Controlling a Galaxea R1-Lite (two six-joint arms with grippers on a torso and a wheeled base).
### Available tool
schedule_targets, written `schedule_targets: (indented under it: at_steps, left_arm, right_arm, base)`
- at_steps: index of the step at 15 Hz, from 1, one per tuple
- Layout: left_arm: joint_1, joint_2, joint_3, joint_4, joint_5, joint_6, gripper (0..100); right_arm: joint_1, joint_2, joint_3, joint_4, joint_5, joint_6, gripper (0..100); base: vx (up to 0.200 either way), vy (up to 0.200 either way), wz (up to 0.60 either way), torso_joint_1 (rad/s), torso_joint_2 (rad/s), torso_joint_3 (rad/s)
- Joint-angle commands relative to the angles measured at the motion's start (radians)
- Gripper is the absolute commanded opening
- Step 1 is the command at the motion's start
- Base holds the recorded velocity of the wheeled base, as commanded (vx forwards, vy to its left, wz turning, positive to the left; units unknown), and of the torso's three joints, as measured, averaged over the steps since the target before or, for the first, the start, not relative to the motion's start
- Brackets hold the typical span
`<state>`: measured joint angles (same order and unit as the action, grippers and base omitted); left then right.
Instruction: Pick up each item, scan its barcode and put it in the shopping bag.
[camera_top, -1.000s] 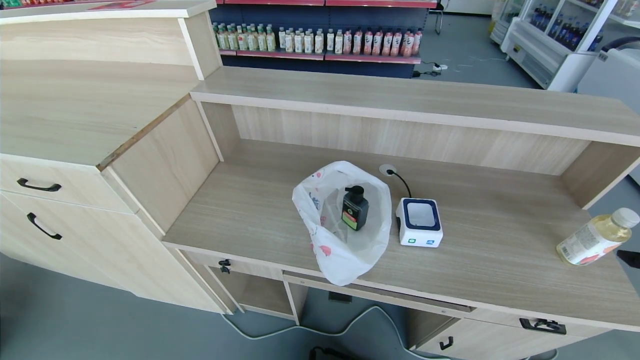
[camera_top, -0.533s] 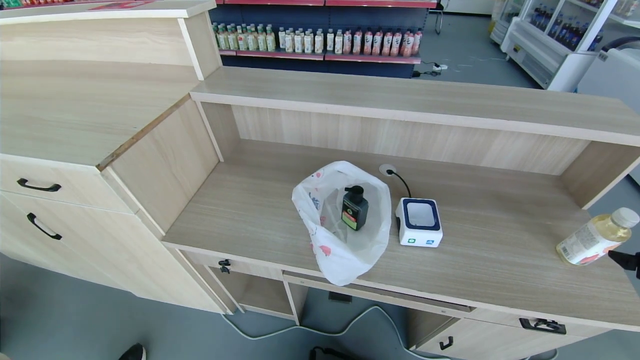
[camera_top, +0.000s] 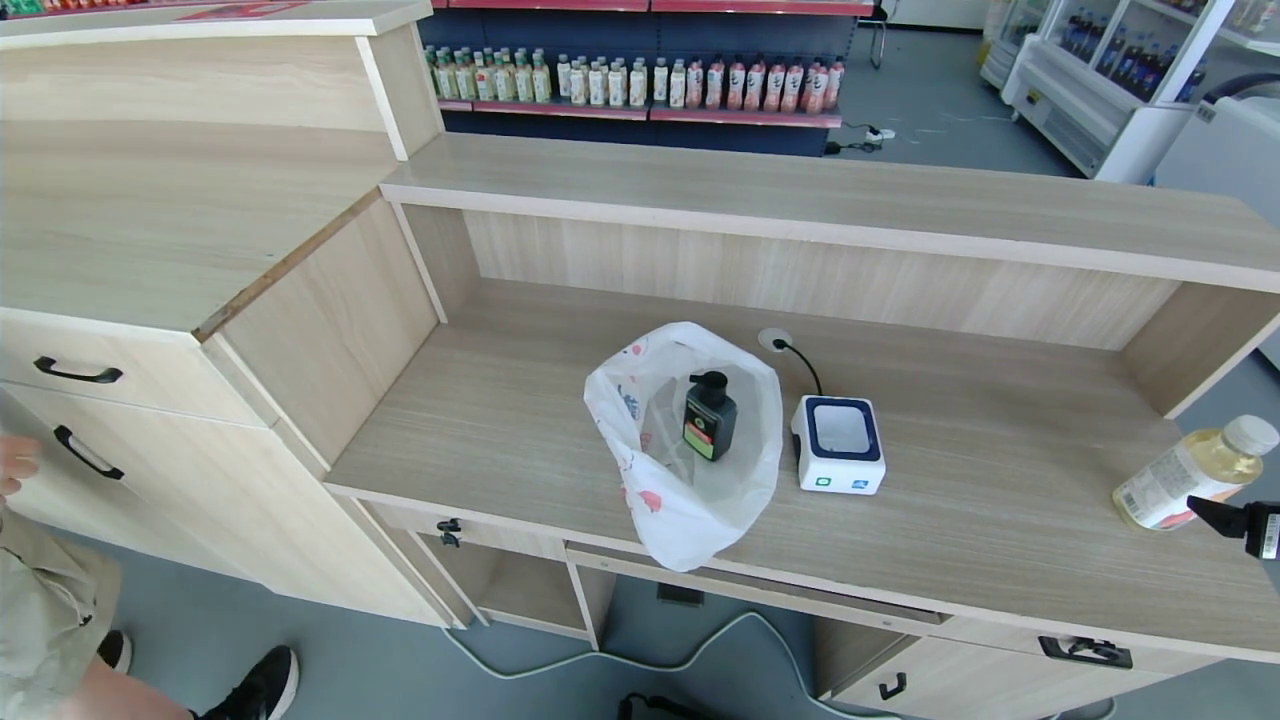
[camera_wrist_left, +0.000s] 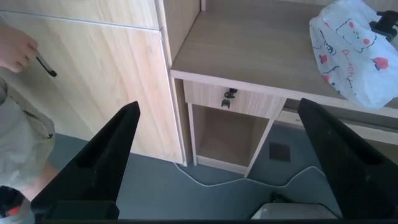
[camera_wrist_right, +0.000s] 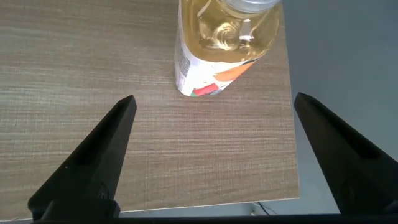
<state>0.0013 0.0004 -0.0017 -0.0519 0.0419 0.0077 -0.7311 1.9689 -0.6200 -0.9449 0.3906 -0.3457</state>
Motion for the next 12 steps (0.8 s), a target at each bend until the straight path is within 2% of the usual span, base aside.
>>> schedule_targets:
  at_steps: [1, 7, 12]
  left_arm:
    - [0.000, 0.000, 0.000, 0.000, 0.001, 0.000, 100]
    - [0.000, 0.000, 0.000, 0.000, 0.001, 0.000, 100]
    - [0.000, 0.000, 0.000, 0.000, 0.000, 0.000, 100]
  right_arm:
    - [0.009, 0.022, 0.002, -0.026, 0.001, -0.002, 100]
    - [-0.036, 0.061, -0.009, -0.055, 0.001, -0.001, 100]
    - [-0.036, 0.099, -0.015, -0.080, 0.077, 0.007, 100]
  base:
    - [0.000, 0.000, 0.00, 0.000, 0.00, 0.000]
    - [0.000, 0.000, 0.00, 0.000, 0.00, 0.000]
    - [0.000, 0.000, 0.00, 0.000, 0.00, 0.000]
